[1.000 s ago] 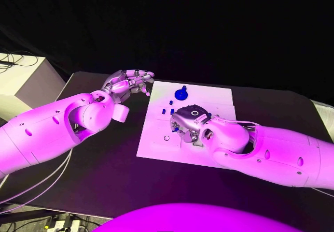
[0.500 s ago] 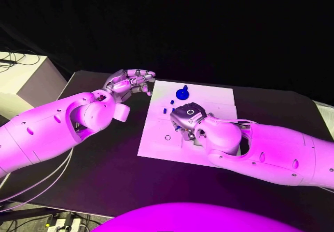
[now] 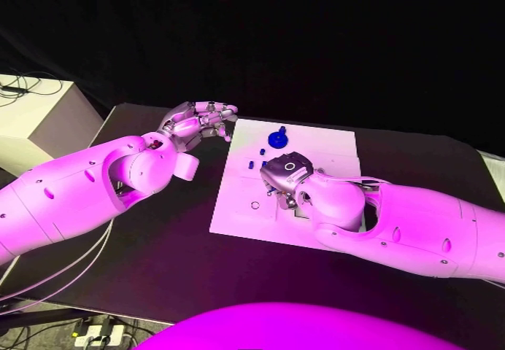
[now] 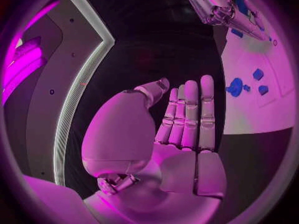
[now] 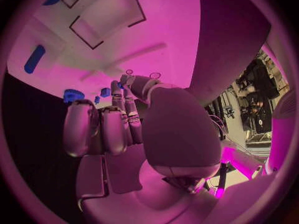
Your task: Assemble the parts on the task board
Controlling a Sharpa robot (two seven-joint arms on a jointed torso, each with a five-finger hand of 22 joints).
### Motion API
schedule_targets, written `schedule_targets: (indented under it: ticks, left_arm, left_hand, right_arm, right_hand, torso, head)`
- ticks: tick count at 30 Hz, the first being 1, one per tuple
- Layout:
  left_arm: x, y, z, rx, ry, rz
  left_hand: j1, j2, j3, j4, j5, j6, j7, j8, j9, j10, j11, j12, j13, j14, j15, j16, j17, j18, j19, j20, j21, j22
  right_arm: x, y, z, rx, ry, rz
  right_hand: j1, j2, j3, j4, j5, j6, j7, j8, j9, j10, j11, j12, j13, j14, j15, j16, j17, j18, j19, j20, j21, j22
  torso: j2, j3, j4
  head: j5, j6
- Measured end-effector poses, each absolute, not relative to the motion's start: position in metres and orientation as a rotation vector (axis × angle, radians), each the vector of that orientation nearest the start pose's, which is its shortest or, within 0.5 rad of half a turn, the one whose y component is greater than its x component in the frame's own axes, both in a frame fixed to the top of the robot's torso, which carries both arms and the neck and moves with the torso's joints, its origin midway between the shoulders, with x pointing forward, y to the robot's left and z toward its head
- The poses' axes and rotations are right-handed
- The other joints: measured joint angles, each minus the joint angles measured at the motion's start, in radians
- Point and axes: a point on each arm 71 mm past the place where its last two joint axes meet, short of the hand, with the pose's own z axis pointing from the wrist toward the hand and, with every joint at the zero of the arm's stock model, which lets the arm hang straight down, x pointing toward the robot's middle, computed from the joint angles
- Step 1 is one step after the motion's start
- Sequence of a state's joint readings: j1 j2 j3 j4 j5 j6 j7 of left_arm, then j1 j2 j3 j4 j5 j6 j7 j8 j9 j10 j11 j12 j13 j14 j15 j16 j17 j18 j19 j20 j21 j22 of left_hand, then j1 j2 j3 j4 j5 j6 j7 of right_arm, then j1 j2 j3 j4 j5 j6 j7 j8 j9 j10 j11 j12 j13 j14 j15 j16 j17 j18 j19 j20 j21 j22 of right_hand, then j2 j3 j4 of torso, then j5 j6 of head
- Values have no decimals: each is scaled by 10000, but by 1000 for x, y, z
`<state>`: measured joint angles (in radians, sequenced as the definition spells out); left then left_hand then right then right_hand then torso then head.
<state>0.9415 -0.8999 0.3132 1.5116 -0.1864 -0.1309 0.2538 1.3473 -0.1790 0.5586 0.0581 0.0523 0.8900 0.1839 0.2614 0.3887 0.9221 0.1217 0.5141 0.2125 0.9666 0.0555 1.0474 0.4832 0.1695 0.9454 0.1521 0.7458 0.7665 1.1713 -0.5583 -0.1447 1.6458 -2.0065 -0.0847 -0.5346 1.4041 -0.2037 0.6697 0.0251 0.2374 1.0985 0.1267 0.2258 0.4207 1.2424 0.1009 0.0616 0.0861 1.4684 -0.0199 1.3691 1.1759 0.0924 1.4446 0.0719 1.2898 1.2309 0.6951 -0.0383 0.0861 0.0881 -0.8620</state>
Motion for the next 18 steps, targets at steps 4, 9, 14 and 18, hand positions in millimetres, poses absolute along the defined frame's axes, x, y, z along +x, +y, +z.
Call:
schedule_targets:
  ticks: [4, 9, 14, 18]
  left_arm:
    - [486, 244, -180, -11051, 14511, -16268]
    - [486, 244, -180, -11050, 14516, -16274]
    - [486, 243, -180, -11049, 14520, -16277]
    - [486, 243, -180, -11048, 14522, -16277]
  left_hand:
    - [0, 0, 0, 0, 0, 0, 0, 0, 0, 0, 0, 0, 0, 0, 0, 0, 0, 0, 0, 0, 0, 0]
    - [0, 0, 0, 0, 0, 0, 0, -1, 1, 0, 0, 0, 0, 0, 0, 0, 1, 0, 0, 0, 0, 0]
    - [0, 0, 0, 0, 0, 0, 0, -1, 1, 0, 0, 0, 1, 0, 0, 0, 1, -1, 0, 0, 0, 1]
    - [0, 0, 0, 0, 0, 0, 0, -1, 1, 0, 0, 0, 1, 0, 0, 0, 1, 0, 0, -1, 0, 1]
  right_arm:
    - [420, -43, -218, -6863, 16241, 3403]
    - [422, -43, -220, -6866, 16347, 3350]
    - [423, -43, -221, -6880, 16439, 3345]
    - [423, -43, -222, -6894, 16499, 3358]
  right_hand:
    - [0, -1, 0, 0, 0, 0, 0, 0, 0, -1, 0, 2, 0, 0, 0, 0, 0, 0, 0, 0, 0, 0]
    - [0, -2, -1, 0, -20, 0, 0, -1, -1, -15, -15, 3, 0, 0, 0, 0, 0, 0, 0, 0, 0, -1]
    - [0, -3, -2, 0, -39, 0, 0, -1, 9, -15, -15, 2, 0, 0, 0, 0, 0, 0, 0, 0, 0, -2]
    - [0, -3, -3, 0, -55, -1, -1, -1, 17, -15, -15, -1, 0, 0, 0, 0, 0, 0, 0, 0, 0, -2]
  torso:
    - [2, 0, 3]
    - [6, 6, 2]
    - [6, 6, 2]
    - [8, 6, 3]
  head:
    - [43, -62]
    - [96, -98]
    - [132, -105]
    - [147, -107]
